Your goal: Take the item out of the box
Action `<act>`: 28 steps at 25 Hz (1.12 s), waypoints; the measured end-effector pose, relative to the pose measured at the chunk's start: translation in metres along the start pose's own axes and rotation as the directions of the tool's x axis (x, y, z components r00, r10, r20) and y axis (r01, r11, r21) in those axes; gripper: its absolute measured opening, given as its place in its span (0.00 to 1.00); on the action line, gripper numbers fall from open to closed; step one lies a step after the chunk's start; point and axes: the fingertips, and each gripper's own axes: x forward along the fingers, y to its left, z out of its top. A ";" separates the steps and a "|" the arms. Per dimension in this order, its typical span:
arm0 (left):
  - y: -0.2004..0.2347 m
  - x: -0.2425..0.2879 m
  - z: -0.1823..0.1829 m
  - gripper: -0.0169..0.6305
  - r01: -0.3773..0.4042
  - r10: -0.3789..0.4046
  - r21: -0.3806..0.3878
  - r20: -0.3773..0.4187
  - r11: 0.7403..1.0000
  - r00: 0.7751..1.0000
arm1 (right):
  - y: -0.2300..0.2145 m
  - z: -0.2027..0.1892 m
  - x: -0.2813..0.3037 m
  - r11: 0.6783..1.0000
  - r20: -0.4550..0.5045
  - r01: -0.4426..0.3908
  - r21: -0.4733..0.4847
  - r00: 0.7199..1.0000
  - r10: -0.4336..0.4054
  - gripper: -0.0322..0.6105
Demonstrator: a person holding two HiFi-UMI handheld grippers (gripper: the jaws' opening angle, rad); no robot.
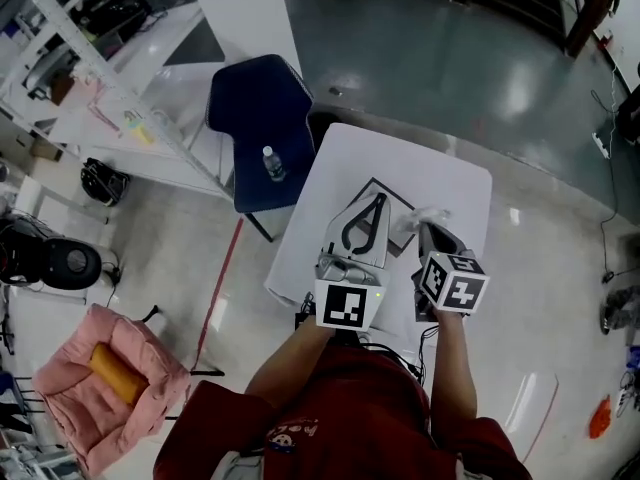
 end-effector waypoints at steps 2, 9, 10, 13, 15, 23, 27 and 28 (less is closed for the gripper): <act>-0.001 -0.004 0.007 0.03 0.005 -0.005 0.014 0.013 1.000 1.000 | 0.004 0.007 -0.010 1.000 0.039 0.002 -0.005 0.999 -0.002 0.05; -0.014 -0.006 0.027 0.03 -0.027 0.042 -0.165 0.084 0.986 0.996 | 0.002 0.040 -0.052 0.998 0.187 0.043 -0.044 0.982 -0.034 0.05; -0.016 -0.007 0.030 0.03 -0.025 0.040 -0.167 0.084 0.986 0.996 | 0.002 0.043 -0.057 0.998 0.203 0.049 -0.050 0.979 -0.038 0.05; -0.020 -0.010 0.034 0.03 -0.019 0.031 -0.166 0.072 0.986 0.997 | 0.002 0.052 -0.073 0.997 0.248 0.060 -0.058 0.968 -0.044 0.05; -0.023 -0.009 0.036 0.03 -0.018 0.029 -0.166 0.064 0.986 0.997 | 0.001 0.060 -0.083 0.995 0.283 0.076 -0.071 0.958 -0.053 0.05; -0.031 -0.002 0.044 0.03 -0.012 0.019 -0.150 0.041 0.989 0.999 | -0.005 0.087 -0.110 0.979 0.399 0.161 -0.128 0.911 -0.098 0.05; -0.034 -0.001 0.048 0.03 -0.014 0.021 -0.163 0.041 0.987 0.999 | -0.005 0.096 -0.121 0.975 0.454 0.180 -0.134 0.885 -0.101 0.05; -0.035 -0.001 0.050 0.03 -0.013 0.021 -0.159 0.045 0.987 0.999 | -0.005 0.098 -0.123 0.972 0.466 0.189 -0.137 0.879 -0.105 0.05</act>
